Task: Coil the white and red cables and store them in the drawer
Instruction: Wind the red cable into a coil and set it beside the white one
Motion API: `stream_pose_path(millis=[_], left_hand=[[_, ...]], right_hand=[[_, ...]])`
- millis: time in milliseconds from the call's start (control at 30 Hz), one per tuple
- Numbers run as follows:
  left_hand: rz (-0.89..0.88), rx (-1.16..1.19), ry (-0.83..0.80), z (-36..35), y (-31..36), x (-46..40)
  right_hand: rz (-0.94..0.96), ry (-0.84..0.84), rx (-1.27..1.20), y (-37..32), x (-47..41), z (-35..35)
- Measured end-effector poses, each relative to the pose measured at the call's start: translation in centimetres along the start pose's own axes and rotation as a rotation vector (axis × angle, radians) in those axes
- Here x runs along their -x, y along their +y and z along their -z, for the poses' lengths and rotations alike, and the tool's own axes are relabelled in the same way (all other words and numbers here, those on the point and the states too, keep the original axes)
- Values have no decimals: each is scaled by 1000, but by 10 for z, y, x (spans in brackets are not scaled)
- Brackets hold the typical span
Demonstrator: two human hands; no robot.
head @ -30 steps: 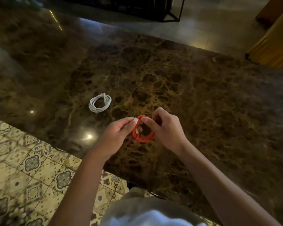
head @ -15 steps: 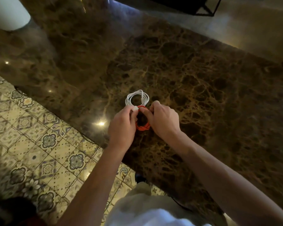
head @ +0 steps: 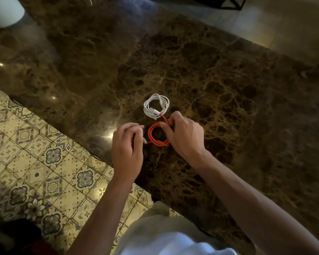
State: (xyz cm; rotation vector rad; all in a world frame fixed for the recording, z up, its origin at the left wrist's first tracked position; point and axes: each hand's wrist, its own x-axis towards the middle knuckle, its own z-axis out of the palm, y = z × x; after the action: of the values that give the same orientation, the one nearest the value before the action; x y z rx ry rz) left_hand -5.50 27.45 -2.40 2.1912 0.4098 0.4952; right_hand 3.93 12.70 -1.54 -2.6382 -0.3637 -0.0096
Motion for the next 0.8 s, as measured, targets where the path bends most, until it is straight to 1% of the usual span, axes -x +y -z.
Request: stream_pose_path(millis=[67, 100, 233, 400, 633, 800], left_hand=[[72, 113, 12, 1, 4, 1], [86, 127, 25, 2, 6, 1], [82, 75, 7, 0, 0, -1], [91, 75, -9, 4, -3, -4], [41, 43, -7, 9, -5, -6], [-2, 65, 6, 14, 4, -5]], right_hand=[[7, -2, -13, 0, 1, 1], [9, -8, -19, -1, 2, 2], [30, -27, -33, 0, 4, 4], [21, -40, -43, -1, 6, 6], [-33, -70, -93, 1, 10, 17], [-80, 12, -149, 6, 21, 32]])
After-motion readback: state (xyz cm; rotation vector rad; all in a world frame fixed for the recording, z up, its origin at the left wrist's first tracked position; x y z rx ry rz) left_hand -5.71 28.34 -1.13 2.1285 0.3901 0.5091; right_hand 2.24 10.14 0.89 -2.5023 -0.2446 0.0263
